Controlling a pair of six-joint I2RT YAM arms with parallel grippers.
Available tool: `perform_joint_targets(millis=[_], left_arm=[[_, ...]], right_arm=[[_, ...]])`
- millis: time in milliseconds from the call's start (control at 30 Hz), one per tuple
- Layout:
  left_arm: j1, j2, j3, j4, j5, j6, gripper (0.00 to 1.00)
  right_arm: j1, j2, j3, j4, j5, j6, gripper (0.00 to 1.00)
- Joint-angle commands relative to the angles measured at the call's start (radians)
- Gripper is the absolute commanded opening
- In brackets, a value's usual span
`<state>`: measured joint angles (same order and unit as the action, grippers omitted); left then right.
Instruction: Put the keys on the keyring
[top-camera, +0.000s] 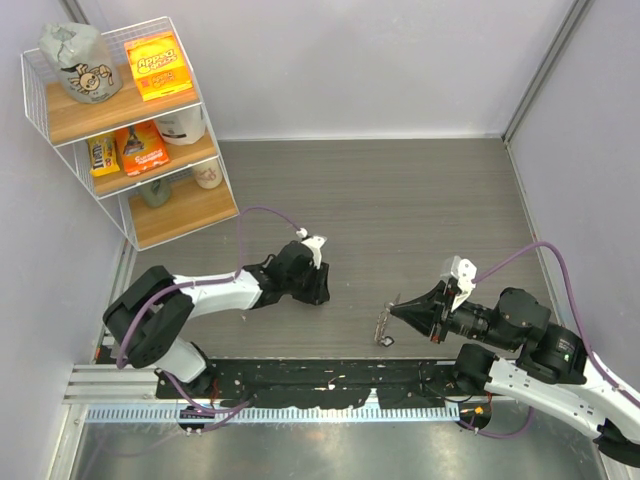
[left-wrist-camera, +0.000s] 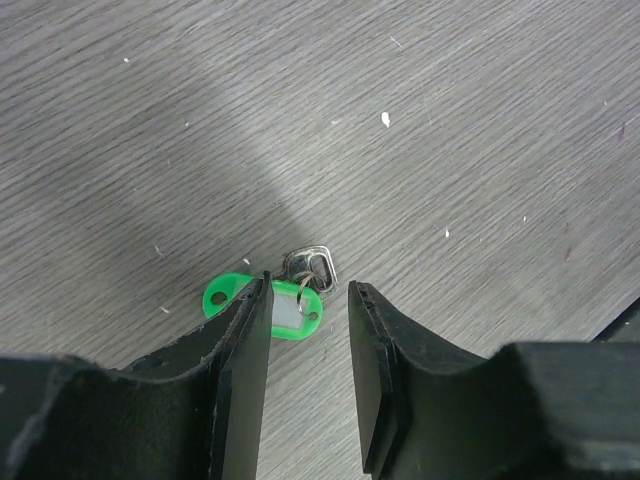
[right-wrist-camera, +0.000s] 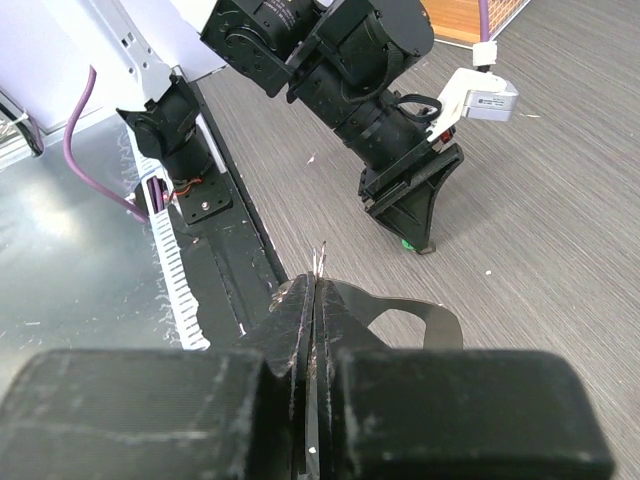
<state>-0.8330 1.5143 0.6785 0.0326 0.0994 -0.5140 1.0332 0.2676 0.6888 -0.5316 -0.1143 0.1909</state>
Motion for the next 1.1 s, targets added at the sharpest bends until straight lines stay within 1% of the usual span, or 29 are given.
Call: perform_joint_targets(millis=[0, 133, 400, 533, 867, 1000, 1067], left_arm=[[-0.009, 0.023, 0.042, 0.009, -0.020, 0.017, 0.41], [-0.018, 0.029, 0.044, 0.006, -0.004, 0.017, 0.40], [-0.034, 0.017, 0.026, 0.001, 0.002, 0.017, 0.31], [-0.040, -0.002, 0.013, 0.000, 0.002, 0.014, 0.29], [-0.049, -0.014, 0.016, -0.028, -0.023, 0.019, 0.22], [-0.049, -0.008, 0.015, -0.028, -0.029, 0.019, 0.15], [-0.049, -0.006, 0.015, -0.027, -0.030, 0.017, 0.07]], right_arm=[[0.005, -0.008, 0.005, 0.064, -0.007, 0.009, 0.05], [0.004, -0.007, 0.003, 0.061, -0.002, 0.004, 0.05], [0.005, -0.002, 0.000, 0.067, -0.002, 0.002, 0.05], [0.004, -0.007, 0.002, 0.067, -0.002, 0.007, 0.05], [0.004, -0.010, -0.002, 0.067, -0.007, 0.013, 0.05], [0.005, -0.014, -0.002, 0.065, -0.012, 0.013, 0.05], [0.007, -0.016, 0.000, 0.065, -0.012, 0.013, 0.05]])
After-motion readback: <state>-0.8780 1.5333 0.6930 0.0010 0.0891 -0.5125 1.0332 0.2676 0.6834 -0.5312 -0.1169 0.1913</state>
